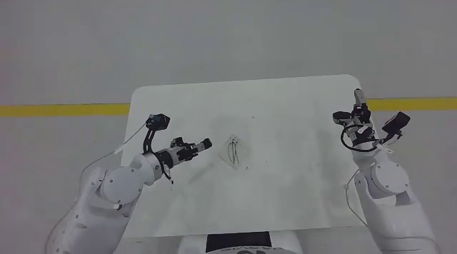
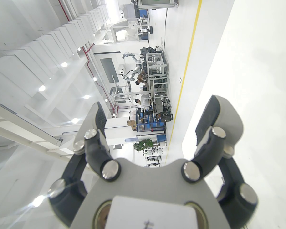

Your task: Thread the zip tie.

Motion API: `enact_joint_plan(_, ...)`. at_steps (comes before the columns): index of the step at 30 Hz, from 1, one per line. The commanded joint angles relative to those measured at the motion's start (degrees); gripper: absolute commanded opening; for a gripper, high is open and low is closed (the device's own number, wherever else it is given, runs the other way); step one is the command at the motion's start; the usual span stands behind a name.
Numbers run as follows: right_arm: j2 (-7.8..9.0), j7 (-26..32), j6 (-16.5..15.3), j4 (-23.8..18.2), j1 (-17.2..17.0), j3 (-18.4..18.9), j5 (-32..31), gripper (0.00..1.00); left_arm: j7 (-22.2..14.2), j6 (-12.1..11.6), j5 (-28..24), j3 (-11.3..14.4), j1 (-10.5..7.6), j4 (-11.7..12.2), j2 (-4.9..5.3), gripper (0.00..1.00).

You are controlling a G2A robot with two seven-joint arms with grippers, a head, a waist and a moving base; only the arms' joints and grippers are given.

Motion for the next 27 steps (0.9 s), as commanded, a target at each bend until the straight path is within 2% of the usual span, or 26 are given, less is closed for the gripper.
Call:
enact_joint_plan(1,0.00,0.00,0.00,0.00,0.00,0.00,0.00,1.00,0.13,-0.11,-0.17,-0.03,0.03,0.06,-0.01,1.00)
enact_joint_plan(23,0.00,0.00,0.00,0.00,0.00,0.00,0.00,1.00,-0.44,-0.01,0.89,0.25,-0.09,-0.32,0.05,1.00)
enact_joint_plan(24,0.00,0.00,0.00,0.00,0.00,0.00,0.00,1.00,-2.99,1.50,4.37,1.46,-0.52,-1.46,0.23,1.00)
enact_joint_plan(25,0.00,0.00,0.00,0.00,0.00,0.00,0.00,1.00,-5.27,4.65,8.26,3.09,-1.42,-3.34,0.33,1.00)
enact_joint_plan(27,0.00,0.00,0.00,0.00,0.00,0.00,0.00,1.00,-9.33,8.73,12.47,6.02,-2.94,-5.09,0.39,1.00)
